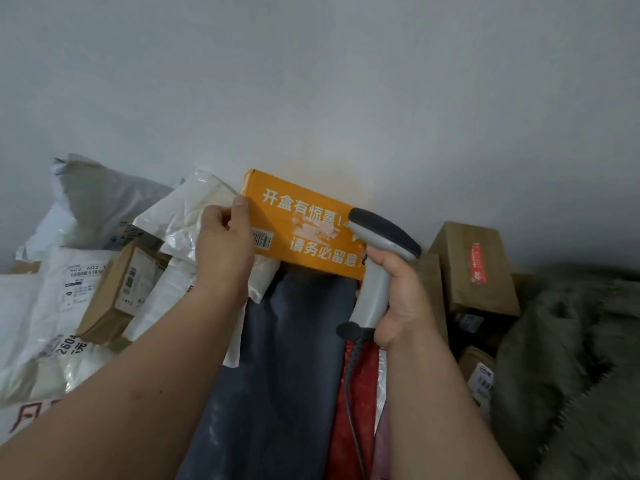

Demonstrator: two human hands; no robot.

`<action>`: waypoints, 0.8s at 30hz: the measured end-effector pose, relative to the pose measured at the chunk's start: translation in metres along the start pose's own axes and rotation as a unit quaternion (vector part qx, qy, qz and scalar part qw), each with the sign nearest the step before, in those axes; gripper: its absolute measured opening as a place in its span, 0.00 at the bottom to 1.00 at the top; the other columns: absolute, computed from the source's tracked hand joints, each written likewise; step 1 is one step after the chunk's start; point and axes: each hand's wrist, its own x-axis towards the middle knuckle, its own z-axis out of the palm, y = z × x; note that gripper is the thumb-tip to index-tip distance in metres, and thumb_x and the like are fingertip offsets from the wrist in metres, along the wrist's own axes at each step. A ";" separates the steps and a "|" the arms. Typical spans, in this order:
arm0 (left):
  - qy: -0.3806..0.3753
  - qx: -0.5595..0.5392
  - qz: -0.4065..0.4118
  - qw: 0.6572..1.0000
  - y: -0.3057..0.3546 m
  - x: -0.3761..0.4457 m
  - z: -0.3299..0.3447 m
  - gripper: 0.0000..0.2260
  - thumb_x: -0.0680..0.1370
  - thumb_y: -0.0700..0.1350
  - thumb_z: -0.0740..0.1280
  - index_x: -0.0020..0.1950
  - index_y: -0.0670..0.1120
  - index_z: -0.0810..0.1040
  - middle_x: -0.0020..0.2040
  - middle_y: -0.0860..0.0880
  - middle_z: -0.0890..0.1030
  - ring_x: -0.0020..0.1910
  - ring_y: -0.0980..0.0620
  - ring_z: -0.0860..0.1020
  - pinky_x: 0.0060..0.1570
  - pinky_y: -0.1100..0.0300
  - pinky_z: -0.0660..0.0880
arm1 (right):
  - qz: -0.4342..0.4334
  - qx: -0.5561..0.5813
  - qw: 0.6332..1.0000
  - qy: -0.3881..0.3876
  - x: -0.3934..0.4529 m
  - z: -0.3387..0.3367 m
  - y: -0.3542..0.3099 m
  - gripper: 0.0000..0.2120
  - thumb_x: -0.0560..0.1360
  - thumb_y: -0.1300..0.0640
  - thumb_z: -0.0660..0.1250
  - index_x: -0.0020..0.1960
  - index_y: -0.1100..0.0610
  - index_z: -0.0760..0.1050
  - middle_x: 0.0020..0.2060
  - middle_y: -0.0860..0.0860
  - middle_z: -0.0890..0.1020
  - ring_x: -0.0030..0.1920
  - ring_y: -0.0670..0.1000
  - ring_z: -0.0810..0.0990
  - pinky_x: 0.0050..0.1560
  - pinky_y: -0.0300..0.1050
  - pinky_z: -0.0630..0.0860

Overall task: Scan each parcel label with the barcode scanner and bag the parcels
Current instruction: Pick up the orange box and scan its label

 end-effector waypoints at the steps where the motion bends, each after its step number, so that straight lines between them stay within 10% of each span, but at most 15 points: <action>1: 0.005 -0.018 -0.011 1.000 0.003 -0.006 -0.008 0.20 0.70 0.71 0.58 0.44 0.54 0.71 0.47 0.50 0.79 0.51 0.45 0.81 0.55 0.40 0.79 | -0.012 0.016 1.000 -0.012 -0.009 0.003 -0.001 0.10 0.69 0.53 0.73 0.30 0.52 0.85 0.33 0.51 0.85 0.31 0.49 0.84 0.33 0.42 0.79; 9: 0.028 -0.104 -0.102 0.989 0.021 -0.054 -0.080 0.34 0.58 0.82 0.53 0.52 0.62 0.73 0.54 0.55 0.79 0.56 0.47 0.79 0.56 0.39 0.77 | -0.092 0.090 0.991 -0.027 -0.088 0.011 -0.003 0.08 0.72 0.52 0.71 0.39 0.53 0.87 0.37 0.52 0.86 0.36 0.50 0.86 0.32 0.44 0.81; 12: -0.012 -0.140 -0.120 0.983 0.021 -0.078 -0.105 0.35 0.62 0.80 0.57 0.59 0.61 0.77 0.55 0.52 0.83 0.54 0.46 0.83 0.51 0.38 0.79 | -0.111 0.059 0.992 0.012 -0.125 0.013 0.005 0.23 0.65 0.50 0.73 0.57 0.60 0.83 0.50 0.56 0.85 0.48 0.55 0.85 0.47 0.52 0.82; 18: -0.142 -0.224 -0.177 0.948 0.014 -0.138 -0.172 0.15 0.78 0.59 0.64 0.57 0.52 0.79 0.35 0.53 0.84 0.30 0.54 0.82 0.28 0.55 0.78 | -0.151 0.044 0.981 0.112 -0.191 0.002 0.037 0.21 0.75 0.54 0.73 0.66 0.58 0.78 0.61 0.61 0.82 0.56 0.59 0.82 0.60 0.57 0.78; 24: -0.218 -0.222 -0.151 0.938 0.005 -0.192 -0.250 0.24 0.76 0.34 0.60 0.66 0.56 0.76 0.60 0.45 0.81 0.54 0.43 0.78 0.49 0.46 0.71 | -0.142 -0.016 0.979 0.147 -0.255 0.001 0.085 0.23 0.71 0.47 0.76 0.63 0.53 0.78 0.55 0.57 0.85 0.55 0.60 0.83 0.60 0.62 0.78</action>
